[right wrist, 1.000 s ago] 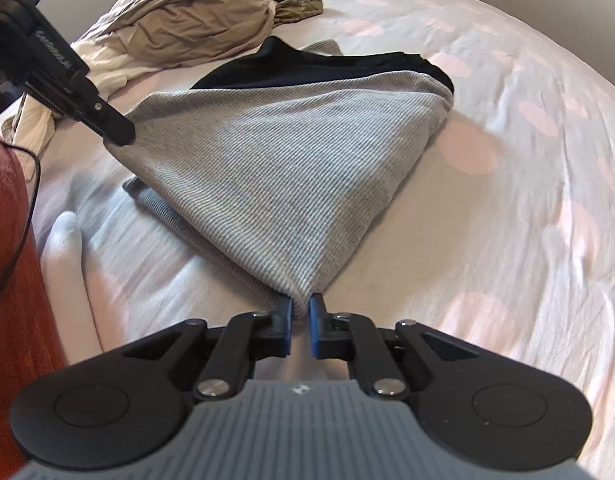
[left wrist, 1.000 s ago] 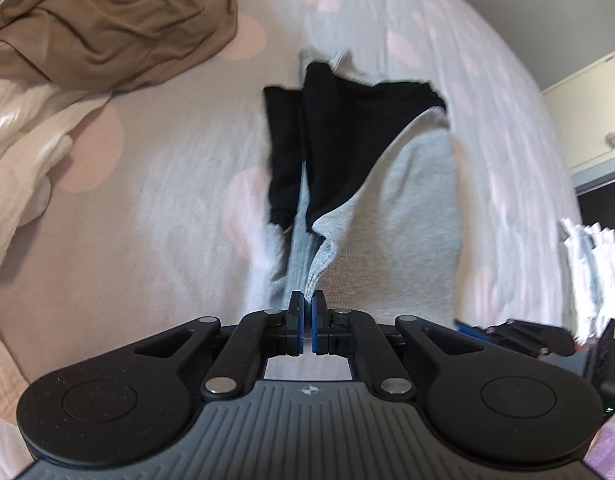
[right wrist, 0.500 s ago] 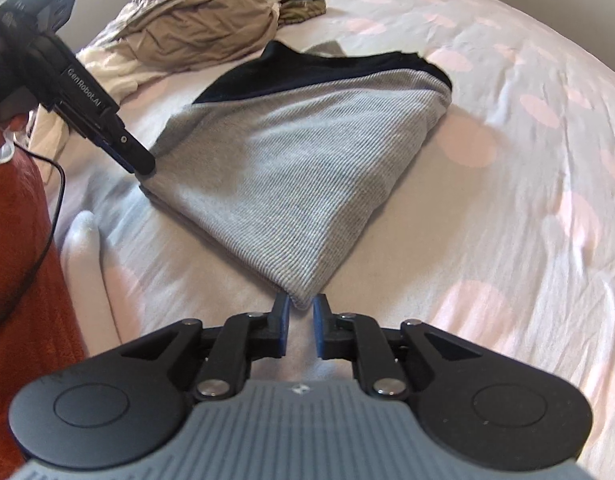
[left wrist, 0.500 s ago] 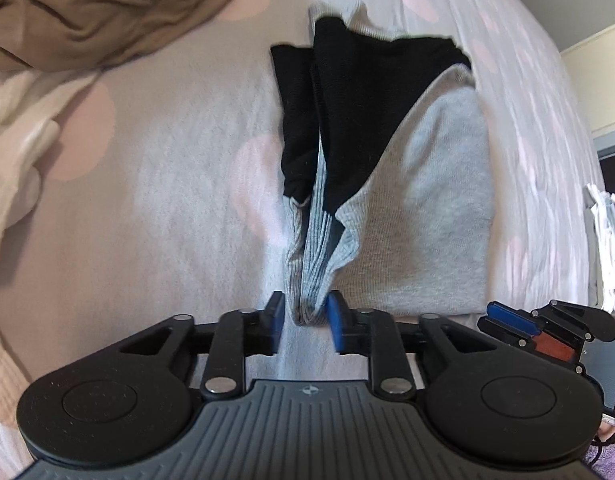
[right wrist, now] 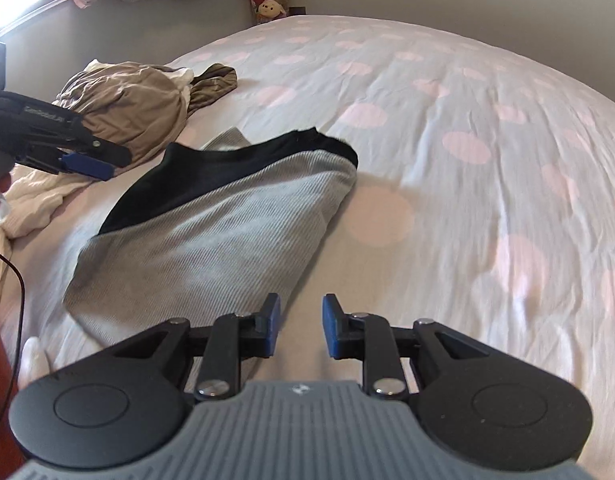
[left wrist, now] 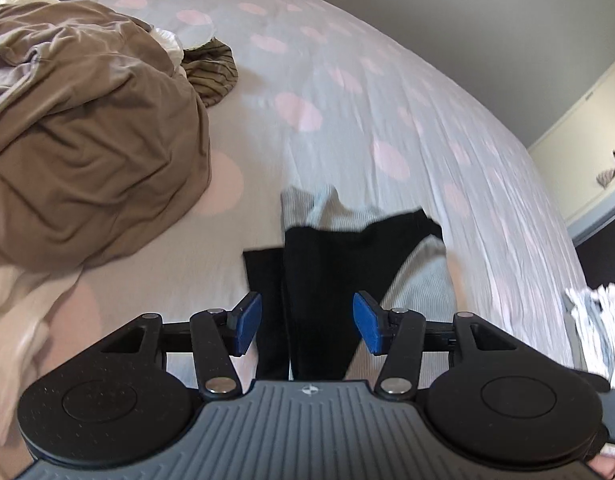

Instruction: Fold clothes

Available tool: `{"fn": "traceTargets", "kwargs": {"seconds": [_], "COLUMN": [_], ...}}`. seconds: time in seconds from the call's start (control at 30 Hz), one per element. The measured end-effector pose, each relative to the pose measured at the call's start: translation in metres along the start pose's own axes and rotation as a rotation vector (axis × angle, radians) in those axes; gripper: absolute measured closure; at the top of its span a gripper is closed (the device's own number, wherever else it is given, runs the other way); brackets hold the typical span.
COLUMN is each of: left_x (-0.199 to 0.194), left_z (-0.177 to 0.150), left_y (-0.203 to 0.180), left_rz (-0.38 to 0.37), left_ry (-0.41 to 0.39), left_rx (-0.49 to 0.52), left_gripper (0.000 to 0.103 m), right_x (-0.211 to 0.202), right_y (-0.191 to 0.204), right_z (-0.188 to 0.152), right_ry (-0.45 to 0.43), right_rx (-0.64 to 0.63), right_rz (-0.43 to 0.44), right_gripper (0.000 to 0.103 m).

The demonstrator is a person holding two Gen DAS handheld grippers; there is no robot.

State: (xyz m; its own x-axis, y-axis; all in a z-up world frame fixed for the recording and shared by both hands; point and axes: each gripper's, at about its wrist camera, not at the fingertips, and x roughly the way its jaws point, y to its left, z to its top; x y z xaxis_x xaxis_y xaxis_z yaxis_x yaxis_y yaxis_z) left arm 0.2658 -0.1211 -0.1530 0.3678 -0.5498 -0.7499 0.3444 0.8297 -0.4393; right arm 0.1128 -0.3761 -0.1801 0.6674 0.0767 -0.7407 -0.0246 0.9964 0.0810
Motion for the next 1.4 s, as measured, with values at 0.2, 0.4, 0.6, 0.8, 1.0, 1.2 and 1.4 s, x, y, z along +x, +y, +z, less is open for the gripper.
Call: {"fn": "traceTargets", "kwargs": {"seconds": [0.2,0.4,0.6,0.8,1.0,1.2,1.4], "left_x": [0.038,0.049,0.05,0.042,0.043,0.046,0.049], "left_z": [0.007,-0.002,-0.005,-0.002,0.0,0.0,0.003], "left_y": [0.016,0.026,0.027,0.034,0.036,0.042,0.045], "left_rz": [-0.054,-0.021,-0.001,-0.048,-0.059,-0.077,-0.09], "left_ry": [-0.015,0.008,0.011,-0.023,-0.035,-0.033,-0.03], "left_rx": [-0.067,-0.041,-0.03,-0.062,-0.026,-0.031,-0.043], "left_gripper": [0.065,0.099,0.099,0.085,0.081,0.081,0.081], "right_x": [0.021,0.039,0.068,0.097,0.135,0.175,0.173], "right_y": [-0.007,-0.018,-0.002,0.03,0.061,0.075,0.082], "right_z": [0.015,0.033,0.067,0.11,0.143,0.145,0.149], "right_ry": [-0.038,-0.094,-0.093,-0.08,-0.004,0.095,0.038], "right_rx": [0.014,0.081,-0.002,-0.08,-0.072,-0.069,-0.095], "right_rz": [-0.008,0.009,0.027,0.115,0.186,0.149,0.167], "right_gripper": [0.076,0.076,0.085,0.084,0.082,0.077,0.1]}}
